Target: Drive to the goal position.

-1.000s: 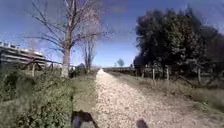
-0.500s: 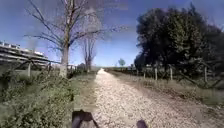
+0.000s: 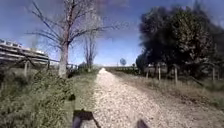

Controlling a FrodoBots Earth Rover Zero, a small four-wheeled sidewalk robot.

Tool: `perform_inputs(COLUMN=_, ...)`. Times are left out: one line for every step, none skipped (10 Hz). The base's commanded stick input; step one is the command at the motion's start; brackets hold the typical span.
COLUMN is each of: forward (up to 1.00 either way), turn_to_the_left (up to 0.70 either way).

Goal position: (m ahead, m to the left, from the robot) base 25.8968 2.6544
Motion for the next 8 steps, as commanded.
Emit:
perform_inputs(forward=0.50, turn_to_the_left=0.00)
perform_inputs(forward=0.50, turn_to_the_left=0.00)
perform_inputs(forward=0.50, turn_to_the_left=0.00)
perform_inputs(forward=0.50, turn_to_the_left=0.00)
perform_inputs(forward=0.50, turn_to_the_left=0.00)
perform_inputs(forward=0.50, turn_to_the_left=0.00)
perform_inputs(forward=0.50, turn_to_the_left=0.00)
perform_inputs(forward=0.50, turn_to_the_left=0.00)
